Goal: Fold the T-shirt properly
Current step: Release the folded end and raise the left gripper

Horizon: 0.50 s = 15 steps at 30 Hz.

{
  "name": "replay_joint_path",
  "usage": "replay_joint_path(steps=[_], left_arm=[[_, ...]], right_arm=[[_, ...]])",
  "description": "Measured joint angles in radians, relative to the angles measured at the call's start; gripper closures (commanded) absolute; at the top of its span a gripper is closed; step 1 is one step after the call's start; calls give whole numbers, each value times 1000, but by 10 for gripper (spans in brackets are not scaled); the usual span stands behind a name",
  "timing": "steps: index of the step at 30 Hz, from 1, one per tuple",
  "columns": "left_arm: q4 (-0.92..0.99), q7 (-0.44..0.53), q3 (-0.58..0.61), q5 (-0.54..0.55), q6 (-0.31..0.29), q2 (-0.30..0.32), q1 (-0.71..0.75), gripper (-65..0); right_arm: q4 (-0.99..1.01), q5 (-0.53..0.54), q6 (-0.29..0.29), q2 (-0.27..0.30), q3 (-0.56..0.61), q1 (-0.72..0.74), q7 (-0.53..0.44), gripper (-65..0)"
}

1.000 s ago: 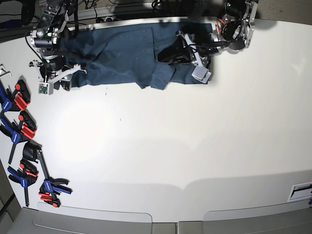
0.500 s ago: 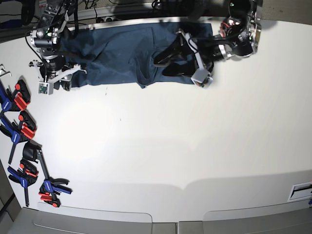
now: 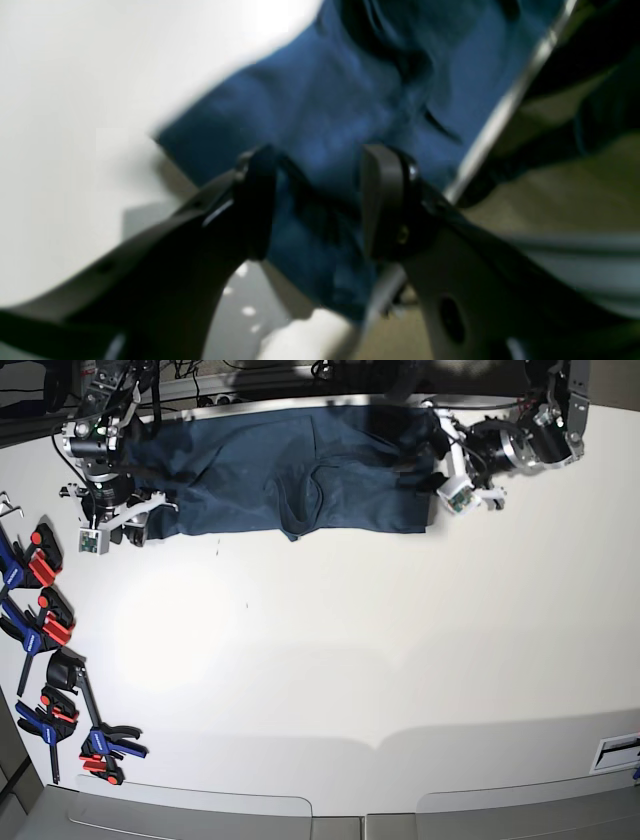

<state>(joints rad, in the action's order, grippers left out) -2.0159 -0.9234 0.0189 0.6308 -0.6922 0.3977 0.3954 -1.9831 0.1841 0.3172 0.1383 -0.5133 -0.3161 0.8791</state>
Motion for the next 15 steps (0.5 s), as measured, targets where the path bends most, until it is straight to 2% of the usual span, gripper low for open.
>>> replay_joint_path(steps=[3,5,10,15], left_arm=[[0,18,0,0,0,28,17,-254],[0,64,-2,-21,0,32,28,-254],[0,203,27,-182,0,29,39,-254],[0,222,146,-335,0,29,39,-254]], right_arm=[[0,0,0,0,0,0,0,-200],[0,0,0,0,0,0,0,-200],[0,0,0,0,0,0,0,-200],[0,0,0,0,0,0,0,-200]])
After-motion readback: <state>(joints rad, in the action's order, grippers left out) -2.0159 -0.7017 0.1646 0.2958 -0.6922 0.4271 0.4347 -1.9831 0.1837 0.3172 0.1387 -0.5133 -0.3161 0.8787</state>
